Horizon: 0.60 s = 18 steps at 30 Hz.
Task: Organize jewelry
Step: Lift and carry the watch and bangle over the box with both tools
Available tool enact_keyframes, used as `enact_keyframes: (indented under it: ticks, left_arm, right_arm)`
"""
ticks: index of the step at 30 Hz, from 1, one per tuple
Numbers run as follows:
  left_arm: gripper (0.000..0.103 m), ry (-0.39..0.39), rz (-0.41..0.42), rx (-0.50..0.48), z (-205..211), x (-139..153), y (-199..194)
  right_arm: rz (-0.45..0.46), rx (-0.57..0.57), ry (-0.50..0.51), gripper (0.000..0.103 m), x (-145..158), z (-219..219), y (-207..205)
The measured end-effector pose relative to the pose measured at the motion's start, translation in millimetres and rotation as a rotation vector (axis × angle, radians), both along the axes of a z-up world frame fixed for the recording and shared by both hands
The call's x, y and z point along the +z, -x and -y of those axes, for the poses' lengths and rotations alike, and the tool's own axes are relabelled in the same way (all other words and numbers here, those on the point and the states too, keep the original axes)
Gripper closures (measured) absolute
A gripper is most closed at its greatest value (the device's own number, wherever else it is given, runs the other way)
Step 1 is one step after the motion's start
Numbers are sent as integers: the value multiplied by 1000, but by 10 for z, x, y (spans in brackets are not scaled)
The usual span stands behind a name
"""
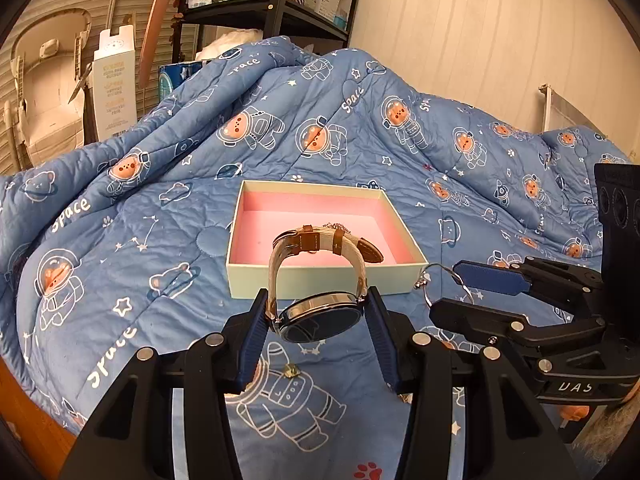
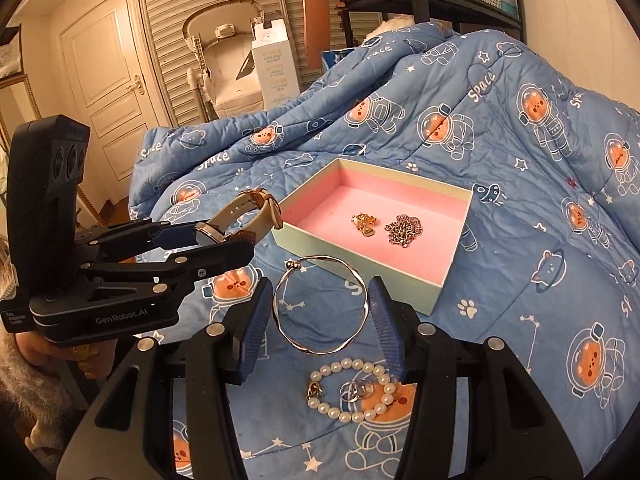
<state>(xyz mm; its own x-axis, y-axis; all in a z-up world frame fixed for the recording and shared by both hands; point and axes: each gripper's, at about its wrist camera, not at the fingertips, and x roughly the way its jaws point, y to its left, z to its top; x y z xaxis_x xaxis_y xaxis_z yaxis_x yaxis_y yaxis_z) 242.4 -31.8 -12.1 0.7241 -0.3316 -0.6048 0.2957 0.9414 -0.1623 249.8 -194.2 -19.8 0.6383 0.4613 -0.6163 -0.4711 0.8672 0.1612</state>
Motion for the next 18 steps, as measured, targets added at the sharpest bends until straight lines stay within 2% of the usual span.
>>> enact_keyframes:
  ticks: [7, 18]
  left_arm:
    - [56, 14, -32, -24, -24, 79, -428]
    - [56, -15, -152, -59, 45, -33, -1164]
  right_arm:
    - [-4, -11, 21, 53, 91, -15, -429]
    - [-115, -69, 10, 53, 60, 125, -1297]
